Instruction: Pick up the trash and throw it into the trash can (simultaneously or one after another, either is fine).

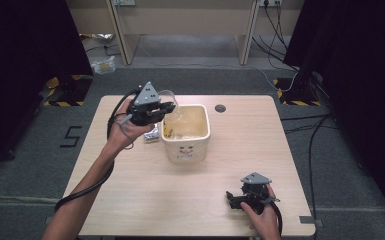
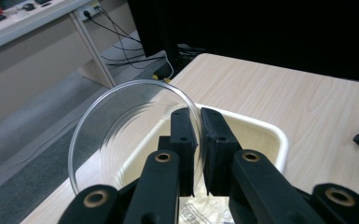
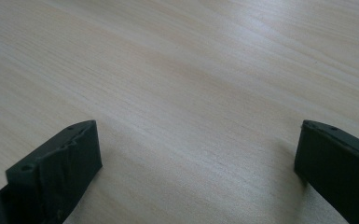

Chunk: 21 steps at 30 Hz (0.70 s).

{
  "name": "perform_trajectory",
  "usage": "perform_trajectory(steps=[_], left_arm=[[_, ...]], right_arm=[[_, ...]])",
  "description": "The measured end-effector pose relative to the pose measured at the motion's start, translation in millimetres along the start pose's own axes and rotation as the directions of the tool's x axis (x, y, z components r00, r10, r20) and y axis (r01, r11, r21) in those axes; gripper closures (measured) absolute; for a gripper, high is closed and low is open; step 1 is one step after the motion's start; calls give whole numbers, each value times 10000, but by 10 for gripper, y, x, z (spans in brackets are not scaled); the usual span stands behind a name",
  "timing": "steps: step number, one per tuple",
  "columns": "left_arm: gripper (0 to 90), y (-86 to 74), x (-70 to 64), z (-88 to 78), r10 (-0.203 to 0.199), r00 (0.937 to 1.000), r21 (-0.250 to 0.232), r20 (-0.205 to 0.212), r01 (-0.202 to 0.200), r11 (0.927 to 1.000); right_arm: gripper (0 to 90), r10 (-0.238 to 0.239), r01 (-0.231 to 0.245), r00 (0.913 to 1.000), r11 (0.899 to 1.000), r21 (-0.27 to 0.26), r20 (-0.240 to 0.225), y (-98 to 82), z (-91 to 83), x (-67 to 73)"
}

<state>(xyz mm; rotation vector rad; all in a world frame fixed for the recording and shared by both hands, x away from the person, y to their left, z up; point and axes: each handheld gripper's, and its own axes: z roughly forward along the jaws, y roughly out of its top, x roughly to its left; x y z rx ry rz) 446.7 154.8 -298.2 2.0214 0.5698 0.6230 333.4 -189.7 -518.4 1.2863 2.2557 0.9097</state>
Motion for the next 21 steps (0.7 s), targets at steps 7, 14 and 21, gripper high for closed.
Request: perform_trajectory(steps=[7, 14, 21], left_arm=[[833, -16, -91, 212, -78, 9989, 376, 463, 61, 9993], [829, -124, -127, 404, -249, 9971, 828, 712, 190, 9964], [703, -168, -120, 499, -636, 9942, 961, 870, 552, 9938]], right_arm=[[7, -13, 13, 10000, 10000, 1, -2, 0, 0, 1], [7, -66, 66, 10000, 10000, -12, -34, -1, 1, 1], [7, -63, 63, 10000, 10000, 5, -33, -1, 1, 1]])
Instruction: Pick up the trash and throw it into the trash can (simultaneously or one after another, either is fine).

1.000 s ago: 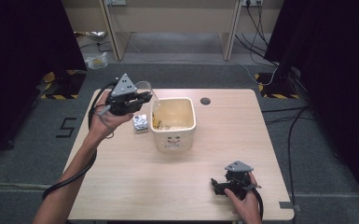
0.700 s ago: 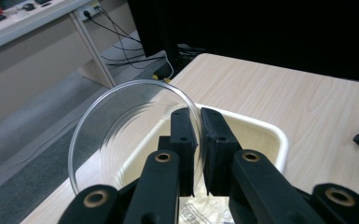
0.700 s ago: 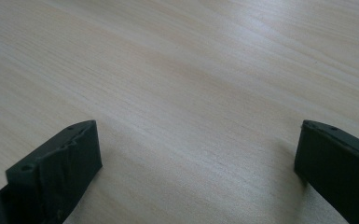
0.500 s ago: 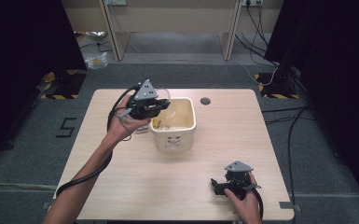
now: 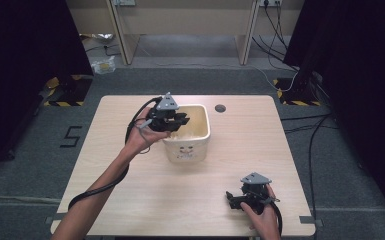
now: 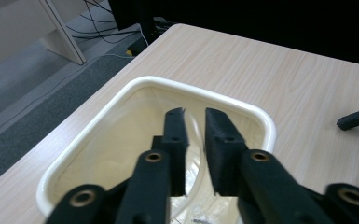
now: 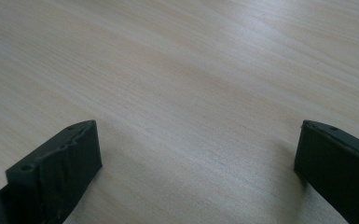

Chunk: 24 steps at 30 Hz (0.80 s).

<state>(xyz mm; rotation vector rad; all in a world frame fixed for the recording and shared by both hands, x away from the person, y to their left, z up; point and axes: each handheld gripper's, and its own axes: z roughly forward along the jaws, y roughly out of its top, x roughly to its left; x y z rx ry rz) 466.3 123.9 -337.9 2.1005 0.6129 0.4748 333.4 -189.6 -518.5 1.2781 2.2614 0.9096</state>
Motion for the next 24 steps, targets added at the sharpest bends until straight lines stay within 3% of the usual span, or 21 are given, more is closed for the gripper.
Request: perform_trajectory(steps=[3, 8, 18, 24], left_arm=[[535, 7, 16, -8, -422, 9987, -365, 269, 432, 9984], [408, 10, 59, -83, -707, 9974, -504, 133, 713, 9962], [339, -71, 225, -335, -1185, 9927, -632, -208, 1170, 9911], [318, -258, 401, -543, -1589, 9865, -831, -404, 1551, 9844]], right_arm=[[7, -3, 3, 10000, 10000, 1, -6, 0, 0, 0], [8, 0, 0, 10000, 10000, -1, -6, 0, 0, 1], [7, 18, -18, 10000, 10000, 3, -19, 0, 0, 2], [7, 9, -9, 10000, 10000, -4, -10, 0, 2, 1]])
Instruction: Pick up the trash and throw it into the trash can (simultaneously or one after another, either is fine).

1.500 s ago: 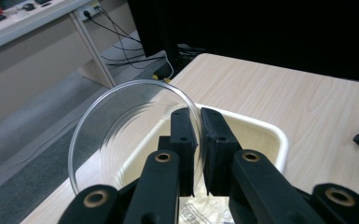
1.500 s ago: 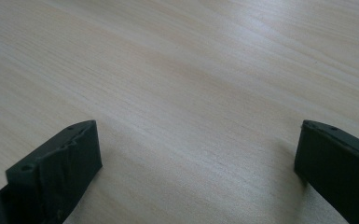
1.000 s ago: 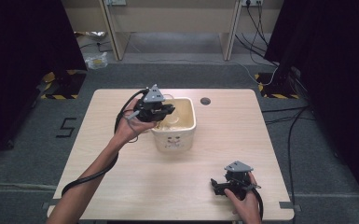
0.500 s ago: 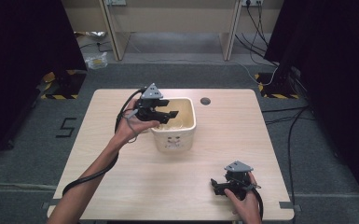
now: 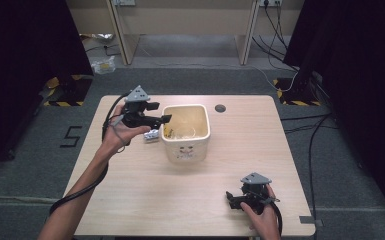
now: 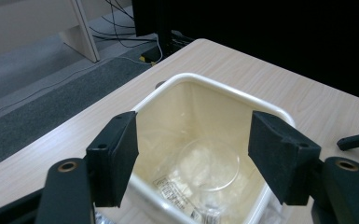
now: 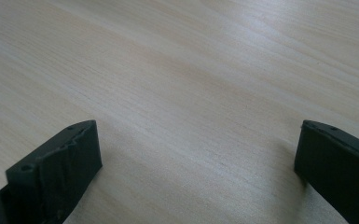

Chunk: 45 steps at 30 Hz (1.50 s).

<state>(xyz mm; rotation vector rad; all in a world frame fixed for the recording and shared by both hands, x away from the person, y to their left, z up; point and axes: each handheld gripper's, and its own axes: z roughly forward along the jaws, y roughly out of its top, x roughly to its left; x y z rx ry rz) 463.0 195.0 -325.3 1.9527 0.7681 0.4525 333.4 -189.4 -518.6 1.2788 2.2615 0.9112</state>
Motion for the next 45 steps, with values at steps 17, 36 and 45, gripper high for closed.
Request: perform_trajectory(steps=[17, 36, 45], left_arm=[[175, -433, 376, -183, -469, 9970, 253, -616, 485, 9985], [199, -965, 548, 211, -669, 9918, 969, -1085, 775, 9923], [207, -1135, 552, 448, -475, 9913, 1496, -1230, 658, 9866]], right_arm=[[7, -5, 5, 10000, 10000, 3, -1, 0, 0, -1], [7, -12, 12, 10000, 10000, 7, -1, 0, 0, -1], [7, -3, 3, 10000, 10000, 20, 0, 0, -1, 0]])
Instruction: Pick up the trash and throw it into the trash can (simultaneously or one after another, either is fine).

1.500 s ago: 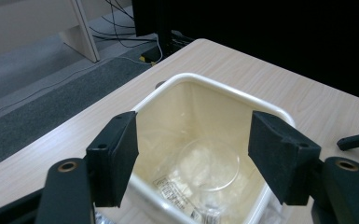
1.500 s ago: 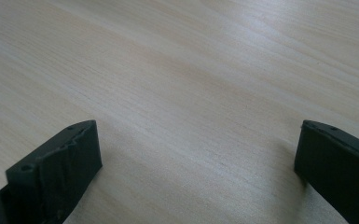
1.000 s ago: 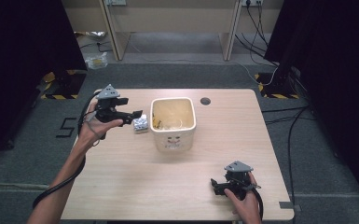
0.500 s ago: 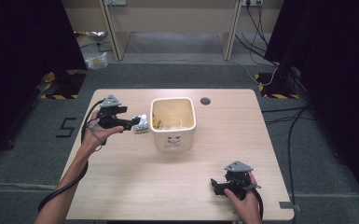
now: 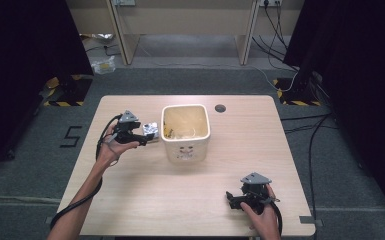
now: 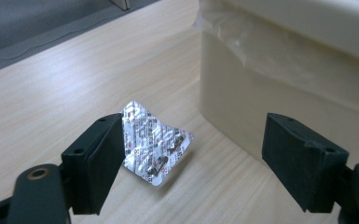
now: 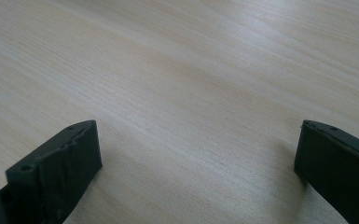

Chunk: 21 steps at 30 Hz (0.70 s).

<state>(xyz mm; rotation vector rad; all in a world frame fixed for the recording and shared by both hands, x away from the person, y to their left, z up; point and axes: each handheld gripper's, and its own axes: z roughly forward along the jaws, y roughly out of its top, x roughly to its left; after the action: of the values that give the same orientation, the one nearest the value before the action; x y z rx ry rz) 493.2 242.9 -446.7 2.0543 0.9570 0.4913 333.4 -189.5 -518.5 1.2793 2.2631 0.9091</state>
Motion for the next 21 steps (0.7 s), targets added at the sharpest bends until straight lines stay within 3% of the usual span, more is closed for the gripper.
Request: perform_trajectory(steps=[8, 13, 21], left_arm=[[231, -71, -8, 207, 207, 9996, 527, -216, -195, 9984], [243, -120, 28, 312, 147, 9992, 833, -370, -115, 9965], [274, -170, 10, 472, 521, 9972, 1297, -538, -447, 9905]], right_arm=[[7, 1, -1, 10000, 10000, -2, -1, 0, 0, 0], [7, -7, 7, 10000, 10000, 4, -41, 0, 0, 5], [8, -27, 27, 10000, 10000, 1, -53, 0, 0, 5]])
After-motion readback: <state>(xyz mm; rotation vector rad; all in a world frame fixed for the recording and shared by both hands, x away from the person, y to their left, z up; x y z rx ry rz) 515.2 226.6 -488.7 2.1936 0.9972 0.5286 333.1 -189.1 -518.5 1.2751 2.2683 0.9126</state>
